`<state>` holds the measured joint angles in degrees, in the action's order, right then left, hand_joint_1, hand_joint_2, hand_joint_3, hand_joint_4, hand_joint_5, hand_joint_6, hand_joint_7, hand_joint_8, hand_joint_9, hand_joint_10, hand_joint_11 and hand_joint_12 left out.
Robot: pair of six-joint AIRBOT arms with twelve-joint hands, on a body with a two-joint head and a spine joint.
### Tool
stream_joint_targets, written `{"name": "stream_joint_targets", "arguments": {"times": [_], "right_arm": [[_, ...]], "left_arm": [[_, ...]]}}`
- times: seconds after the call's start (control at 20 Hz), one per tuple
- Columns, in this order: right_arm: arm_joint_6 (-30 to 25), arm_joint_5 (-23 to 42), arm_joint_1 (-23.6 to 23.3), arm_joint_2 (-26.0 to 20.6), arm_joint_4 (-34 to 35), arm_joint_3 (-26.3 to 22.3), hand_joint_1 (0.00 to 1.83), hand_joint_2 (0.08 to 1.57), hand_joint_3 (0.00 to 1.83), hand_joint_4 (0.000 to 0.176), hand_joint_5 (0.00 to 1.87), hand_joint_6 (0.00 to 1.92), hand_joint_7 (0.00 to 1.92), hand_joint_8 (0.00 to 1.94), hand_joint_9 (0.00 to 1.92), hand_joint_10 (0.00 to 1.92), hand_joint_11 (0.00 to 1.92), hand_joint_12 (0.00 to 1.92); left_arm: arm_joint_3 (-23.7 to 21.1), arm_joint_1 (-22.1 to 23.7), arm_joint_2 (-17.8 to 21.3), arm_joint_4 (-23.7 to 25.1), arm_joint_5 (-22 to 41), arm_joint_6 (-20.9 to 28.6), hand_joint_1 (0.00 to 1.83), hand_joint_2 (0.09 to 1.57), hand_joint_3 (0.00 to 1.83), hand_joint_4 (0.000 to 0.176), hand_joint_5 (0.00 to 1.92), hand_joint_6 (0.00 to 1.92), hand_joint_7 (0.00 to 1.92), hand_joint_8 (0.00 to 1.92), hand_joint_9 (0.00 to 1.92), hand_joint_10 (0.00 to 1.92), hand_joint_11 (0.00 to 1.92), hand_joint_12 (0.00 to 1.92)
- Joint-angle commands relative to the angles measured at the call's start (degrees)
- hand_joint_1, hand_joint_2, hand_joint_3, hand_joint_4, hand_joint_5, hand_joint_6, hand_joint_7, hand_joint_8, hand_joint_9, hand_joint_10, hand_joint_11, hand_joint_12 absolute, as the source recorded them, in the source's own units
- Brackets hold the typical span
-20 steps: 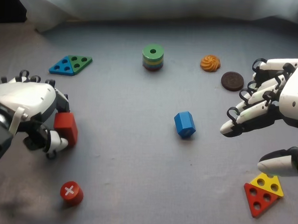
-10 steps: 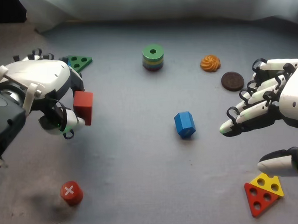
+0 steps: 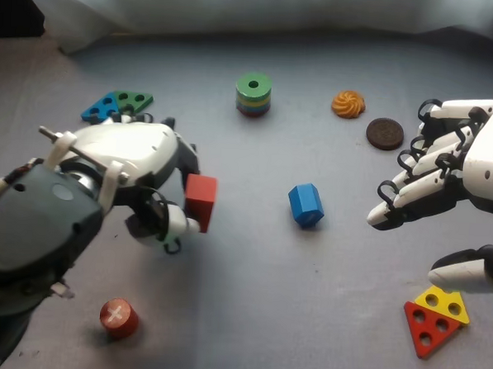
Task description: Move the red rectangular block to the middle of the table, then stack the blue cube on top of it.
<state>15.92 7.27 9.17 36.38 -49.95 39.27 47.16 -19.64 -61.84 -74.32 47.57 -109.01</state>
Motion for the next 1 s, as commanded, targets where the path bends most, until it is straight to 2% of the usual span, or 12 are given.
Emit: {"name": "stream_joint_targets", "arguments": {"times": [0.0, 0.2, 0.25, 0.3, 0.35, 0.4, 0.5, 0.55, 0.65, 0.75, 0.8, 0.95], "right_arm": [[0.03, 3.90, -0.48, -0.67, 0.74, -0.30, 0.31, 1.21, 0.00, 0.000, 0.52, 0.00, 0.53, 0.00, 0.48, 0.00, 0.00, 0.97], [0.05, 3.90, -0.46, -0.67, 0.74, -0.30, 0.33, 1.21, 0.00, 0.000, 0.53, 0.00, 0.54, 0.00, 0.50, 0.01, 0.02, 0.98], [0.05, 3.90, -0.46, -0.67, 0.74, -0.30, 0.32, 1.21, 0.00, 0.000, 0.53, 0.00, 0.54, 0.00, 0.50, 0.00, 0.02, 0.98], [0.05, 3.90, -0.46, -0.67, 0.74, -0.30, 0.32, 1.21, 0.00, 0.000, 0.53, 0.00, 0.54, 0.00, 0.48, 0.00, 0.01, 0.97], [0.05, 3.90, -0.46, -0.67, 0.74, -0.30, 0.32, 1.20, 0.00, 0.000, 0.54, 0.01, 0.54, 0.00, 0.49, 0.00, 0.01, 0.97], [0.05, 3.90, -0.45, -0.67, 0.74, -0.30, 0.33, 1.20, 0.00, 0.000, 0.55, 0.01, 0.54, 0.00, 0.49, 0.00, 0.02, 0.97], [0.14, 3.88, -0.45, -0.67, 0.74, -0.29, 0.33, 1.20, 0.00, 0.000, 0.54, 0.01, 0.54, 0.00, 0.49, 0.00, 0.02, 0.97], [0.14, 3.76, -0.41, -0.67, 0.74, -0.28, 0.33, 1.21, 0.00, 0.000, 0.53, 0.00, 0.54, 0.00, 0.49, 0.00, 0.02, 0.97], [0.14, 3.62, -0.14, -0.67, 0.74, -0.27, 0.31, 1.21, 0.00, 0.000, 0.52, 0.00, 0.54, 0.00, 0.49, 0.00, 0.01, 0.97], [0.14, 3.45, 0.00, -0.66, 0.74, -0.25, 0.33, 1.20, 0.00, 0.000, 0.54, 0.01, 0.54, 0.00, 0.49, 0.00, 0.03, 0.97], [0.14, 3.33, 0.00, -0.66, 0.75, -0.23, 0.33, 1.21, 0.00, 0.000, 0.54, 0.01, 0.54, 0.00, 0.49, 0.00, 0.03, 0.97], [0.14, 3.26, 0.00, -0.66, 0.76, -0.19, 0.33, 1.21, 0.00, 0.000, 0.54, 0.01, 0.55, 0.01, 0.51, 0.01, 0.04, 0.98]], "left_arm": [[0.35, 0.30, 0.10, 4.15, 3.04, 0.56, 1.03, 1.16, 0.00, 0.065, 0.91, 1.09, 0.38, 0.00, 0.22, 0.00, 0.00, 0.42], [2.36, -0.13, -2.05, 6.40, 1.14, 2.73, 1.03, 1.15, 0.00, 0.060, 0.91, 1.09, 0.38, 0.00, 0.22, 0.00, 0.00, 0.43], [2.62, -0.31, -2.32, 6.67, 1.12, 3.27, 1.04, 1.16, 0.00, 0.043, 0.91, 1.10, 0.38, 0.00, 0.22, 0.00, 0.00, 0.44], [2.94, -0.52, -2.56, 6.92, 1.12, 3.60, 1.02, 1.16, 0.00, 0.074, 0.90, 1.11, 0.36, 0.00, 0.21, 0.00, 0.00, 0.43], [3.21, -0.85, -2.73, 7.37, 1.12, 4.32, 1.02, 1.16, 0.00, 0.084, 0.90, 1.12, 0.36, 0.01, 0.21, 0.00, 0.00, 0.43], [3.41, -1.17, -2.87, 7.64, 1.12, 4.65, 1.03, 1.15, 0.00, 0.073, 0.93, 1.07, 0.37, 0.00, 0.22, 0.00, 0.00, 0.45], [3.76, -1.71, -3.17, 8.23, 1.12, 5.35, 1.02, 1.16, 0.00, 0.094, 0.90, 1.10, 0.36, 0.00, 0.22, 0.00, 0.00, 0.45], [3.98, -2.04, -3.38, 8.52, 1.12, 5.80, 1.01, 1.16, 0.00, 0.087, 0.90, 1.11, 0.37, 0.00, 0.23, 0.00, 0.00, 0.47], [4.34, -2.59, -3.71, 9.01, 1.12, 6.41, 1.03, 1.16, 0.00, 0.047, 0.90, 1.11, 0.36, 0.00, 0.22, 0.00, 0.00, 0.46], [4.64, -3.11, -3.97, 9.29, 1.12, 6.92, 1.02, 1.16, 0.00, 0.077, 0.91, 1.10, 0.37, 0.00, 0.22, 0.00, 0.00, 0.46], [4.79, -3.31, -4.08, 9.47, 1.12, 7.20, 1.01, 1.16, 0.00, 0.105, 0.90, 1.10, 0.37, 0.00, 0.23, 0.00, 0.00, 0.47], [4.99, -3.76, -4.17, 9.62, 1.13, 7.51, 1.01, 1.15, 0.00, 0.107, 0.92, 1.08, 0.37, 0.00, 0.24, 0.00, 0.00, 0.49]]}}
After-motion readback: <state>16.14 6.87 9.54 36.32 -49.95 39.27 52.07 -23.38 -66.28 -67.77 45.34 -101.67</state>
